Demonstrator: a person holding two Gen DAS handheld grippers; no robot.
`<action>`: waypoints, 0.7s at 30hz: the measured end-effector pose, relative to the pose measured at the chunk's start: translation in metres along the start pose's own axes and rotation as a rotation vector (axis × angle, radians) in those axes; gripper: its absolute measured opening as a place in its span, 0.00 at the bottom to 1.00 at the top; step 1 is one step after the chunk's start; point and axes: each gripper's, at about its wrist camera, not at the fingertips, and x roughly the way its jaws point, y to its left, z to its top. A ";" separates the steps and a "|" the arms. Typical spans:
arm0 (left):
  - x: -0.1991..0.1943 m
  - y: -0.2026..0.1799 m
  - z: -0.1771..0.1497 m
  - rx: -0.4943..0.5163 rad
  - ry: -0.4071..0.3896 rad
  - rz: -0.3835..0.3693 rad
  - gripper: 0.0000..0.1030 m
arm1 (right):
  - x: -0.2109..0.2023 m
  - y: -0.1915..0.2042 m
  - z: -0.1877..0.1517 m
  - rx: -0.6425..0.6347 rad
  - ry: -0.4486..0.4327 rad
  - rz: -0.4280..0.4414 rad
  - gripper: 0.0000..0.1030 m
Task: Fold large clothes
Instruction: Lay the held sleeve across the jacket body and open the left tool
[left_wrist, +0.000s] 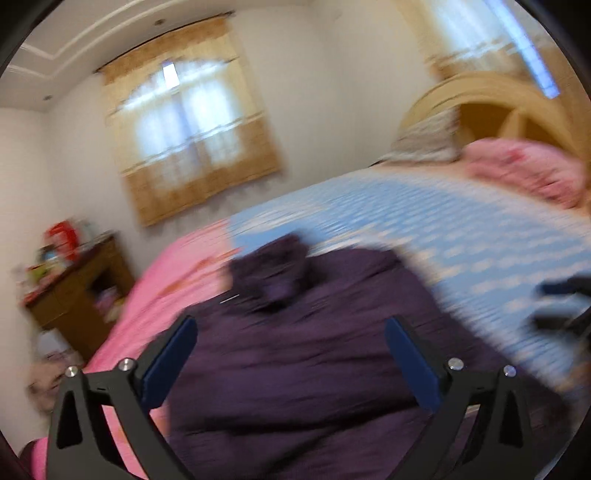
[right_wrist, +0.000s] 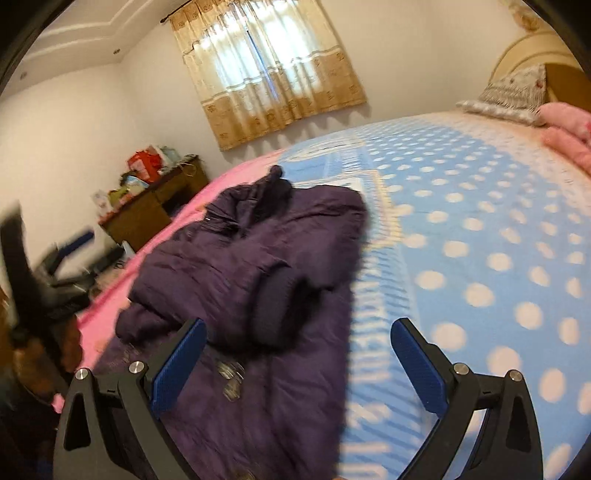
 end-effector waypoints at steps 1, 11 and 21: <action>0.008 0.008 -0.005 -0.001 0.024 0.047 1.00 | 0.006 0.003 0.004 0.002 0.008 0.009 0.97; 0.083 0.096 -0.034 -0.257 0.199 0.226 1.00 | 0.063 0.103 0.052 -0.166 0.070 0.010 0.97; 0.169 0.061 -0.074 -0.251 0.450 0.079 1.00 | 0.164 0.105 0.025 -0.184 0.232 -0.059 0.96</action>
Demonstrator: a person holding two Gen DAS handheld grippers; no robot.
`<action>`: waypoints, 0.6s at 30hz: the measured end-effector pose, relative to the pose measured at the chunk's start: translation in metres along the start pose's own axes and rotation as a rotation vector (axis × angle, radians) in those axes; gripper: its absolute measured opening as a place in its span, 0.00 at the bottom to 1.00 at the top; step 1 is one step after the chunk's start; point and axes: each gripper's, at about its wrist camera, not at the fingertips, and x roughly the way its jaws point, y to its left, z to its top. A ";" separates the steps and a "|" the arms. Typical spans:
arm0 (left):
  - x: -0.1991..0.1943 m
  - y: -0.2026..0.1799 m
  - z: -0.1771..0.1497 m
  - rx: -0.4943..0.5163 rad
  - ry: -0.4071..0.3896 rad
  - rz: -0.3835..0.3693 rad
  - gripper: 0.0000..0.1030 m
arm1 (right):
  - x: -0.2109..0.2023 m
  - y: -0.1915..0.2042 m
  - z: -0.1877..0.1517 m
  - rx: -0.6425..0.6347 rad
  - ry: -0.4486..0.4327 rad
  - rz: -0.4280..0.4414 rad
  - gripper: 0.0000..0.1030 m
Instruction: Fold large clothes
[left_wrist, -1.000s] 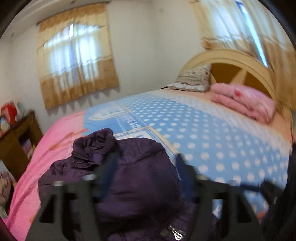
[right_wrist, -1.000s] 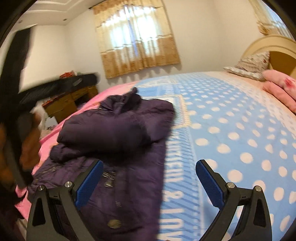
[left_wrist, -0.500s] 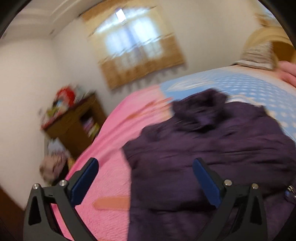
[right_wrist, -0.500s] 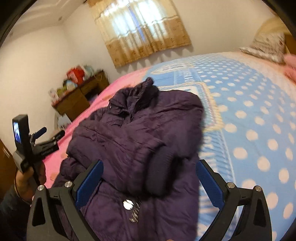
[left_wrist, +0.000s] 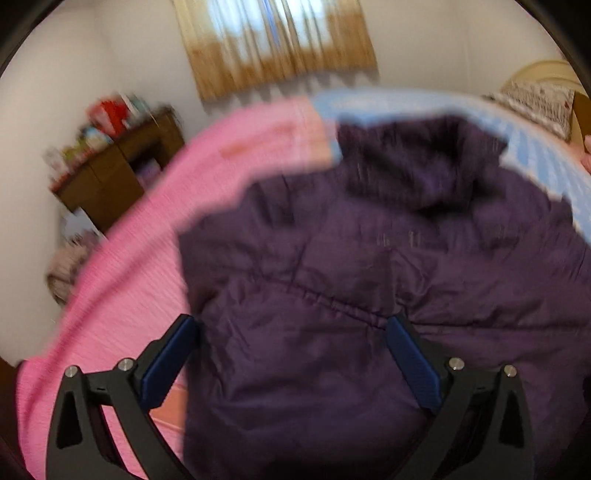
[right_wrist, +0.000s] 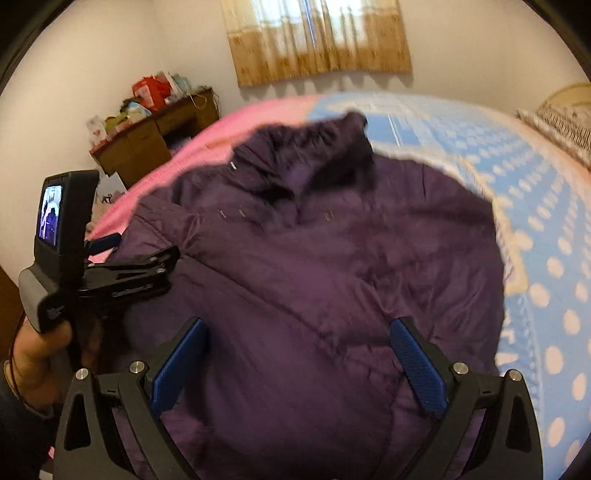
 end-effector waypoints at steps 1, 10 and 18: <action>0.002 0.002 -0.002 -0.006 0.012 -0.012 1.00 | 0.006 -0.002 -0.005 -0.004 0.013 0.002 0.96; 0.019 0.008 -0.003 -0.041 0.126 -0.080 1.00 | 0.029 0.006 -0.013 -0.097 0.068 -0.087 0.97; 0.020 0.003 -0.005 -0.032 0.141 -0.062 1.00 | 0.035 0.011 -0.013 -0.130 0.093 -0.137 0.99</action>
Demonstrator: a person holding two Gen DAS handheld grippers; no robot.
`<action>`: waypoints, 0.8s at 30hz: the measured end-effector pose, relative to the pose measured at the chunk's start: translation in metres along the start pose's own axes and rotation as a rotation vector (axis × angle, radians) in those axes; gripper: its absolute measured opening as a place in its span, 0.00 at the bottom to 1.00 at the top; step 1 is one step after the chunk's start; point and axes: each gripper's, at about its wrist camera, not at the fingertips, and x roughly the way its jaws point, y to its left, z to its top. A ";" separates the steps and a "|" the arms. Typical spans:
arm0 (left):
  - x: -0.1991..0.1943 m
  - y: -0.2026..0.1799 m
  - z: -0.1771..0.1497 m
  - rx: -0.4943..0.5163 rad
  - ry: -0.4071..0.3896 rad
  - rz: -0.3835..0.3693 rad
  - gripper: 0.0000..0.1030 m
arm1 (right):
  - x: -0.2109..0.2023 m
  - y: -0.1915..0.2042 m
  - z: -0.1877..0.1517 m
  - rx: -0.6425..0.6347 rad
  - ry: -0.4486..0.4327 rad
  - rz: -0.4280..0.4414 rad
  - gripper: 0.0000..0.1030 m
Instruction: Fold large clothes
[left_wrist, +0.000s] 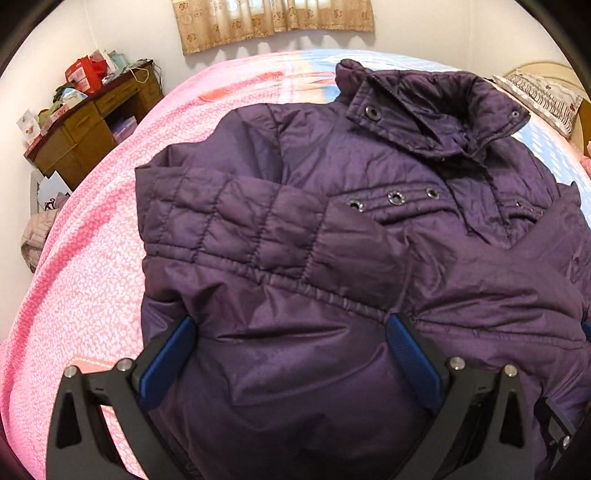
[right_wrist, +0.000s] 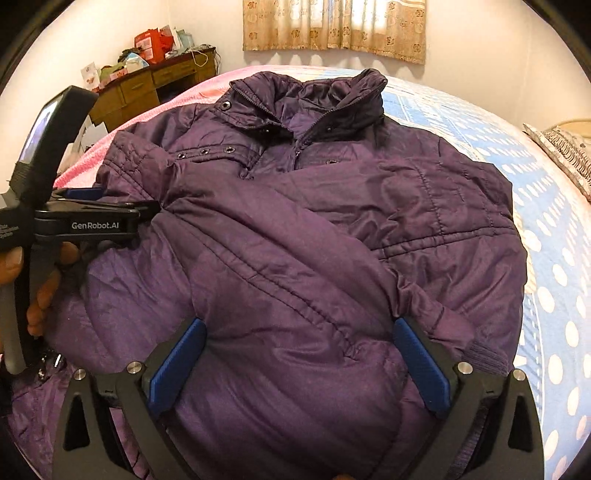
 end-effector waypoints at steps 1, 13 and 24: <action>0.003 -0.001 0.002 -0.001 0.002 0.000 1.00 | 0.001 0.001 0.000 -0.002 0.002 -0.004 0.99; -0.001 -0.003 0.002 -0.002 0.004 0.001 1.00 | 0.002 0.002 0.001 -0.004 0.002 -0.008 0.99; 0.002 0.001 0.004 -0.013 0.007 -0.004 1.00 | 0.002 0.003 0.000 -0.004 0.001 -0.012 0.99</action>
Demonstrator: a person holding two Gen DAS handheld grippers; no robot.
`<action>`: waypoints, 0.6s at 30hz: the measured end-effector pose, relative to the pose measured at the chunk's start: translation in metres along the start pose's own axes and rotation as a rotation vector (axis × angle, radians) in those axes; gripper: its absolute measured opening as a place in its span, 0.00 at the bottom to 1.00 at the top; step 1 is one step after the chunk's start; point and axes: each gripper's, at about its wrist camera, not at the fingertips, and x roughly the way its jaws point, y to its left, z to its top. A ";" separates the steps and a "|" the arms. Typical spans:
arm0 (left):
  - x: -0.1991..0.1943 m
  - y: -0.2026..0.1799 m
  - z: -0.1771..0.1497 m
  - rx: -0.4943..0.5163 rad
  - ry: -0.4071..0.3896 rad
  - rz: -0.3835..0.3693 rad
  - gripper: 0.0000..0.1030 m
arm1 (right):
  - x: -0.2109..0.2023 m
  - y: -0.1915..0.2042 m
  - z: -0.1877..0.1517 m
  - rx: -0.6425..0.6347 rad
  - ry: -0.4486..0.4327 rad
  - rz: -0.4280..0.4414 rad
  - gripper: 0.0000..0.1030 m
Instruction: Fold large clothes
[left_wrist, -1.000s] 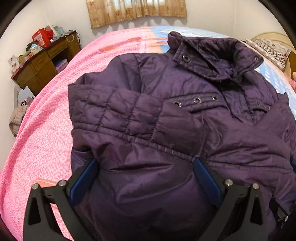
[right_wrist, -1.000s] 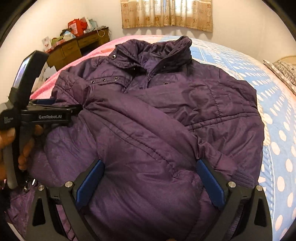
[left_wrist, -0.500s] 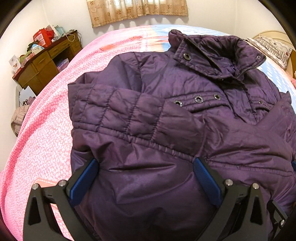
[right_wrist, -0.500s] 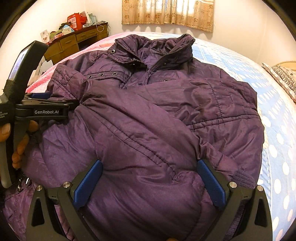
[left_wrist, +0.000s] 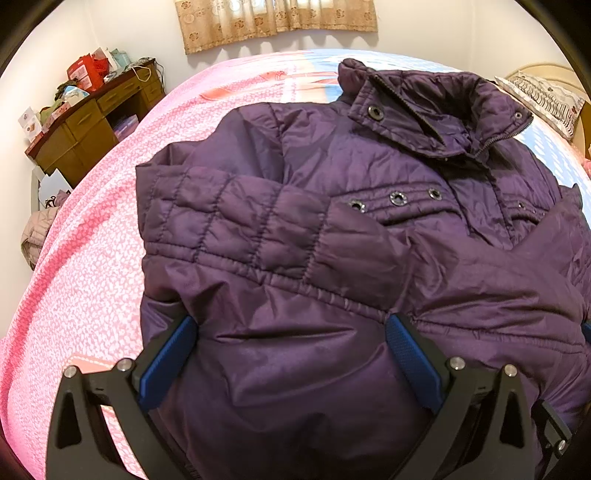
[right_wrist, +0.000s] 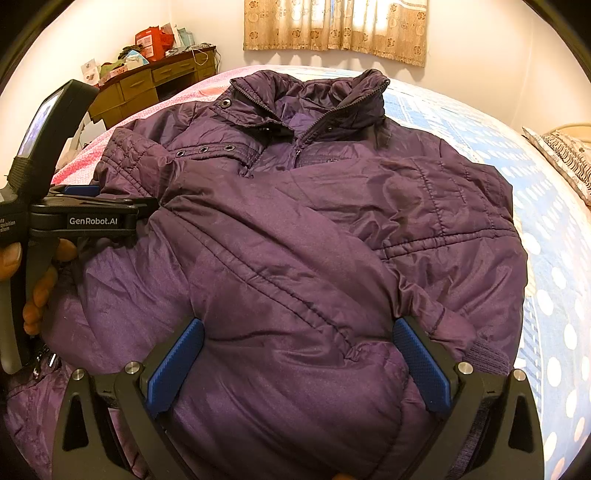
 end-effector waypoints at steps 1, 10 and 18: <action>-0.001 -0.001 -0.001 0.001 -0.001 0.002 1.00 | 0.000 0.000 0.000 0.000 0.000 0.000 0.99; 0.001 0.000 -0.001 0.007 -0.005 0.012 1.00 | -0.001 0.000 0.000 -0.004 -0.003 -0.010 0.99; 0.000 -0.002 -0.003 0.007 -0.011 0.018 1.00 | -0.001 -0.001 0.000 -0.003 -0.004 -0.011 0.99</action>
